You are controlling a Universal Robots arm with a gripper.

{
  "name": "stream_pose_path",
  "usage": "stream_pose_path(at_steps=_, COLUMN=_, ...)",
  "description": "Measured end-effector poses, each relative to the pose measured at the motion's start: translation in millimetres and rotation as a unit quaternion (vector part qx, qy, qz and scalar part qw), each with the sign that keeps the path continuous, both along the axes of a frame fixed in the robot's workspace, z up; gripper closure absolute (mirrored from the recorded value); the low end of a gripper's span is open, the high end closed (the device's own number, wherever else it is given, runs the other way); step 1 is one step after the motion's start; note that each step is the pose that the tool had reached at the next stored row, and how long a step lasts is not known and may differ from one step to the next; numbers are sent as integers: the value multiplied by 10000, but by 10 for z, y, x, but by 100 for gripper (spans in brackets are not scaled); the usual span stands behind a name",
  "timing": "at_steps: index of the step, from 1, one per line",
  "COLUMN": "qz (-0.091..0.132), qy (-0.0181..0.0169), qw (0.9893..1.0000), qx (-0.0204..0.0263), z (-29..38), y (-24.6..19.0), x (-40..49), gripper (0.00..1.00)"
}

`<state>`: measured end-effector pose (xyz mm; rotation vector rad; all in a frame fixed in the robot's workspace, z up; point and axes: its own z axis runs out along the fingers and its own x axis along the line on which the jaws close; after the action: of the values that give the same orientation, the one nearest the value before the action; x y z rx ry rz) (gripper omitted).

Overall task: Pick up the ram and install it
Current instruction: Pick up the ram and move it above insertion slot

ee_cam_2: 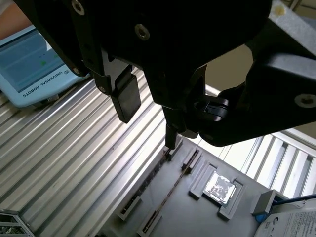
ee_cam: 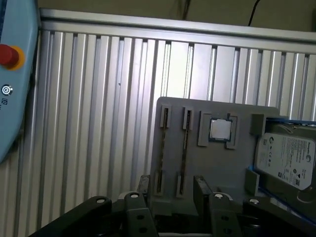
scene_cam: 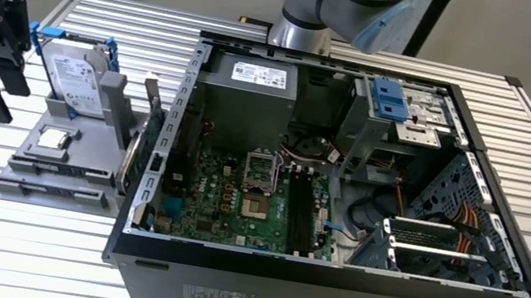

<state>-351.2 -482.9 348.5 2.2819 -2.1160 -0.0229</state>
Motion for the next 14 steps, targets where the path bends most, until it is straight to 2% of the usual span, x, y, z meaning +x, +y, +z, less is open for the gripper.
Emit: stream_pose_path(at_steps=14, qz=-9, qy=0, qw=10000, qx=-63, z=-98, y=1, x=0, gripper=0)
